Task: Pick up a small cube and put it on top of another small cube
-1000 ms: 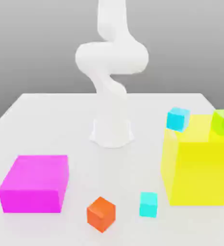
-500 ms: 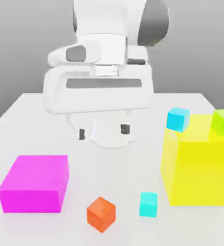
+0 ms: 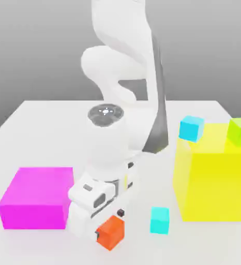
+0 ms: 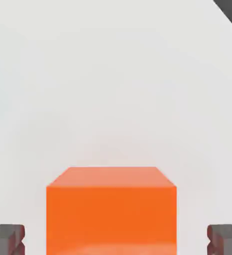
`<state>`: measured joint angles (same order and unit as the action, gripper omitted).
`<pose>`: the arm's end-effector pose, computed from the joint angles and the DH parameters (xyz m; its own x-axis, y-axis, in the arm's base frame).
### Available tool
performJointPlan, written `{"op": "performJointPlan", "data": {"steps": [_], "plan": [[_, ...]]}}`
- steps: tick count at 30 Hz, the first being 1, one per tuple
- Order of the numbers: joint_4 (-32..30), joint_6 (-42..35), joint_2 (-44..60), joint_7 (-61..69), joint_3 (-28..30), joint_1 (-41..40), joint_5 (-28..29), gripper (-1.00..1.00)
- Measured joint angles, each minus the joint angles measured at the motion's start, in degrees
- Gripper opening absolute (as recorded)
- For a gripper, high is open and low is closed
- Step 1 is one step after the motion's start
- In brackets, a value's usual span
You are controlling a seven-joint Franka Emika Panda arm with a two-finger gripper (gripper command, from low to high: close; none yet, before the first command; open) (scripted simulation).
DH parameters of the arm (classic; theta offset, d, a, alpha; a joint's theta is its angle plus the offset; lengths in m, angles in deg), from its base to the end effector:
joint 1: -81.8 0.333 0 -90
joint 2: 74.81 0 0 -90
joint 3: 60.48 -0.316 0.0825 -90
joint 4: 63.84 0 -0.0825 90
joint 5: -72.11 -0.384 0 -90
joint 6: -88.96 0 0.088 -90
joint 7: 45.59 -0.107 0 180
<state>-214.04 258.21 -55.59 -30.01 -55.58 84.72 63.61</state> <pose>0.4201 -0.0279 0.1353 0.9954 0.0962 0.0001 0.0962 -0.9954 0.0006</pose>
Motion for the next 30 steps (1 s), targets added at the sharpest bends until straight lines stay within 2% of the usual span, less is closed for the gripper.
{"op": "performJointPlan", "data": {"steps": [5,8,12,16,22,30], "plan": [[0.12,0.36,0.6,0.1,-0.31,-0.28,-0.14,-1.0],[-0.62,-2.73,-3.24,-1.1,1.23,0.91,1.45,-1.0],[-2.03,-9.18,-11.27,-3.81,2.99,1.9,5.52,-1.0],[-2.03,-15.25,-19.55,-3.52,2.9,2.94,12.93,-1.0],[-1.94,-23.49,-31.1,2.28,1.77,3.96,18.46,-1.0],[-2.56,-31.07,-43.1,14.45,2.04,5.89,20.18,-1.0]]}}
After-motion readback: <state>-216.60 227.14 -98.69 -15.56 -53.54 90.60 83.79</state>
